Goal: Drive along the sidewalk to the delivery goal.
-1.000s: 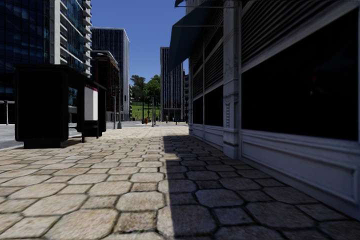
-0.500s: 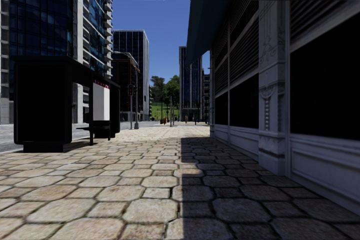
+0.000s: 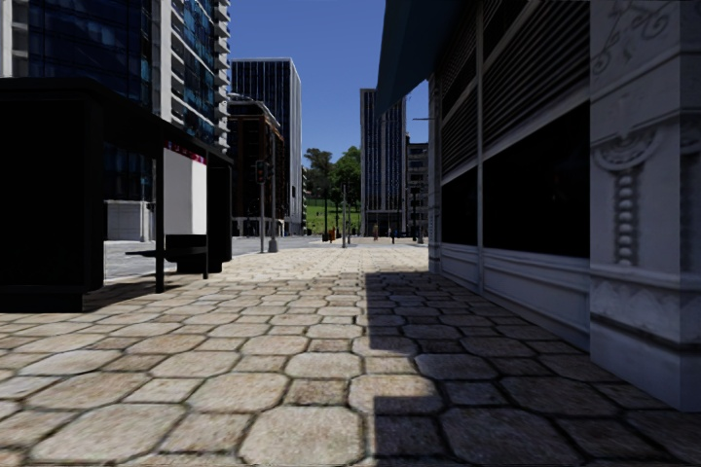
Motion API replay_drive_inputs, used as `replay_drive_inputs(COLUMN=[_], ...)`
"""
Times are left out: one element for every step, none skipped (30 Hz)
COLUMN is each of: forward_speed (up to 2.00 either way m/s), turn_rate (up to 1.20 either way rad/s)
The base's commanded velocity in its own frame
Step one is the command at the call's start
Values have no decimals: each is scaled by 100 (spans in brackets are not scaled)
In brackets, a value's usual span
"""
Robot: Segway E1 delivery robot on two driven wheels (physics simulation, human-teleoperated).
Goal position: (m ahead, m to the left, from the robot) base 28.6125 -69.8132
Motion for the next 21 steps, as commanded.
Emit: replay_drive_inputs(forward_speed=[200, 200, 200, 200, 200, 200, 200, 200, 200, 200, 200, 200, 200, 200, 200, 200, 200, 200, 200, 200, 200], turn_rate=[0, 0, 0, 0, 0, 0, 0, 0, 0, 0, 0, 0, 0, 0, 0, 0, 0, 0, 0, 0, 0])
